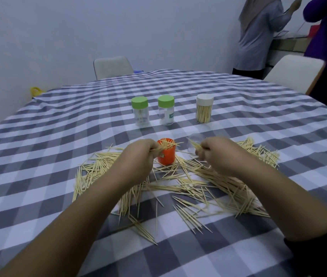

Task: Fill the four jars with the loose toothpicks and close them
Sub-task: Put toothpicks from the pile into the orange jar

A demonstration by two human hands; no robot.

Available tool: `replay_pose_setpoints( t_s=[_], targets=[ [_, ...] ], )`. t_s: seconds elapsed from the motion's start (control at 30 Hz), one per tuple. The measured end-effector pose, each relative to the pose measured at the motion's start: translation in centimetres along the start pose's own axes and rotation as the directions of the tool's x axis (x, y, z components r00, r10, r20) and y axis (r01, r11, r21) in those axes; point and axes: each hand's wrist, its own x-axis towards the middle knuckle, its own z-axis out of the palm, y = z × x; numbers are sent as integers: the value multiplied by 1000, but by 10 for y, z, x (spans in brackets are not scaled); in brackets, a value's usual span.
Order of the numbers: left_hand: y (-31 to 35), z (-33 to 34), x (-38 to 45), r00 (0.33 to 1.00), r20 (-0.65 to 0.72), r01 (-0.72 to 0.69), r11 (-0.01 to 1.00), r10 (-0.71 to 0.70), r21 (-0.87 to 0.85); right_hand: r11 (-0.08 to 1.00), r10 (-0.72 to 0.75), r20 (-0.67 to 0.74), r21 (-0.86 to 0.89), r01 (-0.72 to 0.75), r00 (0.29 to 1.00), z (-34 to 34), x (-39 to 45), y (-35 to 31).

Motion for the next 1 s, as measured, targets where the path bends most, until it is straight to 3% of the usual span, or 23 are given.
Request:
replay_pose_setpoints(
  t_s=[0.07, 0.17, 0.3, 0.43, 0.63, 0.73, 0.83, 1.0],
  targets=[
    [1, -9, 9, 1000, -11, 22, 994, -23, -108, 970, 8, 55, 244, -22, 998, -7, 7, -3],
    [1, -20, 23, 995, -72, 48, 946, -75, -321, 914, -2, 29, 405, -10, 1000, -13, 23, -7],
    [-6, -17, 36, 971, -163, 45, 799, -177, -600, 722, 17, -13, 692, -4, 1000, -15, 41, -16],
    [-19, 2, 37, 935, -219, 15, 649, -279, -761, 564, 88, -124, 824, 54, 988, -2, 54, -22],
    [-22, 7, 37, 911, -218, -8, 517, -349, -856, 393, 149, -325, 886, 246, 934, 25, 58, -22],
    [-14, 9, 34, 919, -150, 39, 463, -364, -885, 375, 118, -334, 887, 270, 935, 30, 61, -25],
    [-7, 13, 32, 933, -91, 59, 397, -349, -916, 426, 47, -309, 867, 261, 950, 38, 61, -29],
    [-14, 20, 35, 941, -42, 113, 432, -335, -895, 530, 9, -249, 822, 206, 969, 46, 60, -30]
  ],
)
